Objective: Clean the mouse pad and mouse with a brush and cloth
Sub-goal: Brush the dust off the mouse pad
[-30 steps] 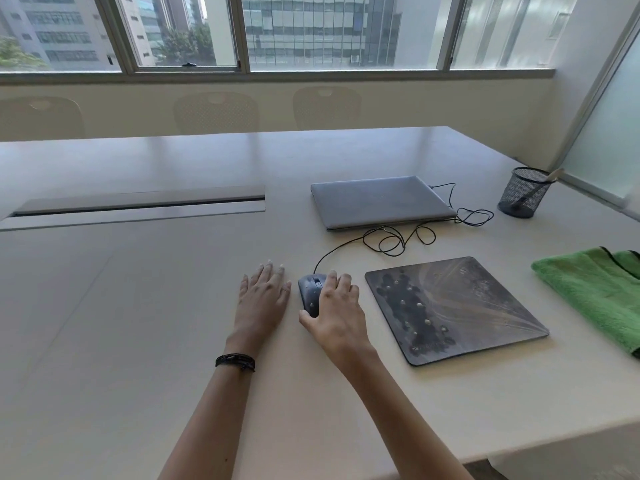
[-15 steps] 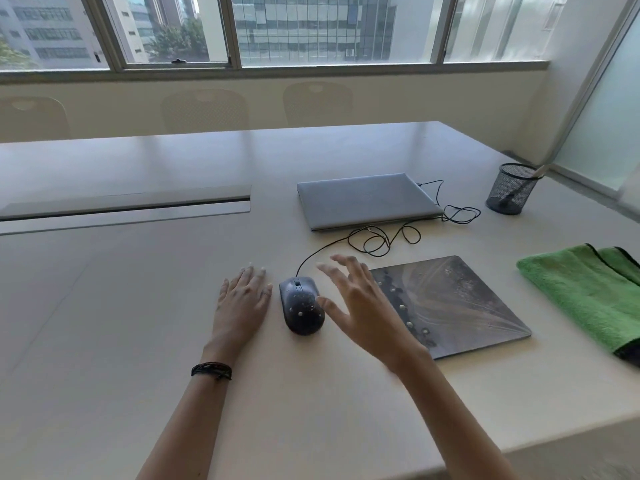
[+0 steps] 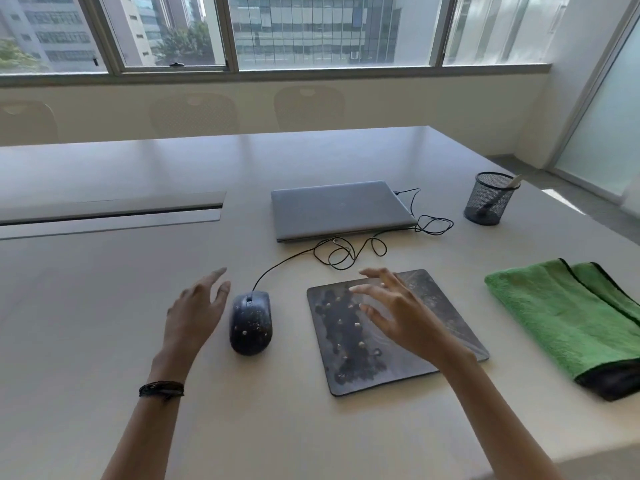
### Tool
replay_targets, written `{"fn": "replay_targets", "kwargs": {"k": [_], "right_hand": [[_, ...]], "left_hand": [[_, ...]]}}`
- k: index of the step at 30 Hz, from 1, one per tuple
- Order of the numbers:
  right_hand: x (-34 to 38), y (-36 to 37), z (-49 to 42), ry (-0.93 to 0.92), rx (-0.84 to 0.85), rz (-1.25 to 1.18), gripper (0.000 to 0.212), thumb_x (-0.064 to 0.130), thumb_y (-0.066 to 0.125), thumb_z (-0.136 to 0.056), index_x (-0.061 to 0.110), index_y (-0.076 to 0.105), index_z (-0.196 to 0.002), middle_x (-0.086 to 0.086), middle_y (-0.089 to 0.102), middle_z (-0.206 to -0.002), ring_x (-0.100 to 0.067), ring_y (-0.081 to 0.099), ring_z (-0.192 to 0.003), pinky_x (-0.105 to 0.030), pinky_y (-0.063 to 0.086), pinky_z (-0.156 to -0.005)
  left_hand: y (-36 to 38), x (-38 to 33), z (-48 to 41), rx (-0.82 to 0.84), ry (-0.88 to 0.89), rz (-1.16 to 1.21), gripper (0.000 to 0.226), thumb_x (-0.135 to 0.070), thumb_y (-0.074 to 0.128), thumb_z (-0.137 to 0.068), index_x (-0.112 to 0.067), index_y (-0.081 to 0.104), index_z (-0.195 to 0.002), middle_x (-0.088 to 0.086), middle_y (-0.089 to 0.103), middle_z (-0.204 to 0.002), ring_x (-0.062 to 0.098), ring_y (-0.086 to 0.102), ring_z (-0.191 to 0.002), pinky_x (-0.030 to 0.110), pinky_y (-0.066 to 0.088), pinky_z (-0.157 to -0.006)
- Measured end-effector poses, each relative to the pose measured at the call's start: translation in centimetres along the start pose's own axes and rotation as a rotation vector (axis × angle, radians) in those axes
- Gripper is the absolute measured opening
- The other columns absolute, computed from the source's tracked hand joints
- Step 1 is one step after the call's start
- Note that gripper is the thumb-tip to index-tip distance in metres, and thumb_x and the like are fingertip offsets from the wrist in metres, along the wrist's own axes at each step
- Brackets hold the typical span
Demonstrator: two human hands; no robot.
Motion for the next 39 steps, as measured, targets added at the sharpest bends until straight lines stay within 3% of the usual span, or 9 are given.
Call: {"fn": "replay_targets", "kwargs": {"k": [4, 7, 13, 19, 28, 30, 32, 35, 39], "right_hand": [[-3.8, -1.8, 0.7, 0.01, 0.002, 0.05, 0.033, 0.018, 0.06, -0.088, 0.02, 0.059, -0.12, -0.003, 0.046, -0.133, -0.007, 0.04, -0.121, -0.027, 0.037, -0.103], [-6.5, -3.3, 0.9, 0.026, 0.014, 0.056, 0.031, 0.017, 0.061, -0.087, 0.018, 0.061, -0.118, -0.004, 0.047, -0.131, -0.013, 0.044, -0.12, -0.024, 0.035, -0.101], [-11.2, -7.0, 1.2, 0.053, -0.01, 0.091, 0.027, 0.017, 0.061, -0.088, 0.018, 0.062, -0.115, -0.007, 0.05, -0.128, -0.018, 0.046, -0.12, -0.025, 0.033, -0.099], [-15.4, -10.9, 1.1, 0.091, -0.041, 0.104, 0.027, 0.017, 0.061, -0.088, 0.018, 0.063, -0.115, -0.008, 0.051, -0.126, -0.02, 0.046, -0.12, -0.023, 0.031, -0.097], [-21.6, -16.8, -0.2, 0.175, -0.171, 0.11, 0.031, 0.011, 0.061, -0.087, 0.011, 0.061, -0.118, -0.011, 0.052, -0.126, -0.026, 0.048, -0.12, -0.034, 0.036, -0.102], [-22.8, -18.2, -0.7, 0.19, -0.226, 0.092, 0.03, 0.009, 0.061, -0.087, 0.011, 0.062, -0.116, -0.013, 0.053, -0.125, -0.027, 0.049, -0.12, -0.038, 0.039, -0.101], [-24.1, -19.4, -1.1, 0.195, -0.279, 0.091, 0.028, 0.009, 0.058, -0.087, 0.012, 0.062, -0.115, -0.011, 0.054, -0.123, -0.026, 0.051, -0.116, -0.042, 0.045, -0.095], [-25.9, -20.6, -1.8, 0.242, -0.381, 0.092, 0.03, 0.006, 0.054, -0.088, 0.01, 0.061, -0.116, -0.011, 0.056, -0.12, -0.027, 0.056, -0.108, -0.049, 0.05, -0.084], [-28.1, -20.9, -3.0, 0.322, -0.47, 0.107, 0.035, 0.003, 0.053, -0.088, 0.005, 0.055, -0.123, -0.018, 0.055, -0.115, -0.03, 0.058, -0.095, -0.041, 0.049, -0.083]], "left_hand": [[-0.1, -3.7, -0.1, -0.022, 0.047, 0.045, 0.039, -0.037, 0.046, -0.094, -0.03, 0.049, -0.133, 0.007, 0.059, -0.13, 0.032, 0.054, -0.118, 0.046, 0.042, -0.093], [0.6, -7.0, 0.1, 0.002, 0.098, 0.074, 0.038, -0.04, 0.045, -0.094, -0.033, 0.049, -0.131, 0.003, 0.06, -0.128, 0.027, 0.054, -0.12, 0.045, 0.041, -0.094], [4.5, -13.6, 0.4, 0.098, 0.199, 0.062, 0.038, -0.043, 0.045, -0.093, -0.037, 0.049, -0.13, 0.002, 0.061, -0.127, 0.025, 0.055, -0.119, 0.041, 0.042, -0.092], [9.1, -18.7, 0.2, 0.271, 0.315, 0.144, 0.037, -0.041, 0.049, -0.092, -0.032, 0.053, -0.128, -0.005, 0.06, -0.128, 0.013, 0.055, -0.119, 0.042, 0.045, -0.098], [14.6, -25.5, -0.7, 0.394, 0.418, 0.114, 0.038, -0.033, 0.048, -0.095, -0.019, 0.053, -0.13, -0.001, 0.057, -0.133, 0.015, 0.05, -0.123, 0.02, 0.033, -0.091], [15.6, -26.3, -0.9, 0.408, 0.391, 0.11, 0.038, -0.032, 0.047, -0.095, -0.019, 0.053, -0.13, 0.001, 0.055, -0.134, 0.017, 0.048, -0.125, 0.021, 0.033, -0.096], [16.6, -26.6, -1.0, 0.414, 0.366, 0.061, 0.039, -0.036, 0.045, -0.095, -0.021, 0.051, -0.131, 0.001, 0.054, -0.136, 0.019, 0.047, -0.127, 0.032, 0.036, -0.105], [17.6, -26.4, -1.0, 0.416, 0.328, -0.011, 0.041, -0.041, 0.041, -0.095, -0.023, 0.05, -0.132, 0.001, 0.053, -0.136, 0.021, 0.047, -0.126, 0.04, 0.039, -0.104], [18.3, -25.9, -0.9, 0.422, 0.339, -0.087, 0.046, -0.044, 0.036, -0.097, -0.022, 0.046, -0.136, -0.003, 0.043, -0.145, 0.019, 0.042, -0.13, 0.038, 0.036, -0.106]]}}
Point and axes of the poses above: each hand's wrist, its own z-axis away from the middle knuckle, its own y-axis out of the palm, x = y × z, the point moved 4 cm from there along -z, towards the middle knuckle
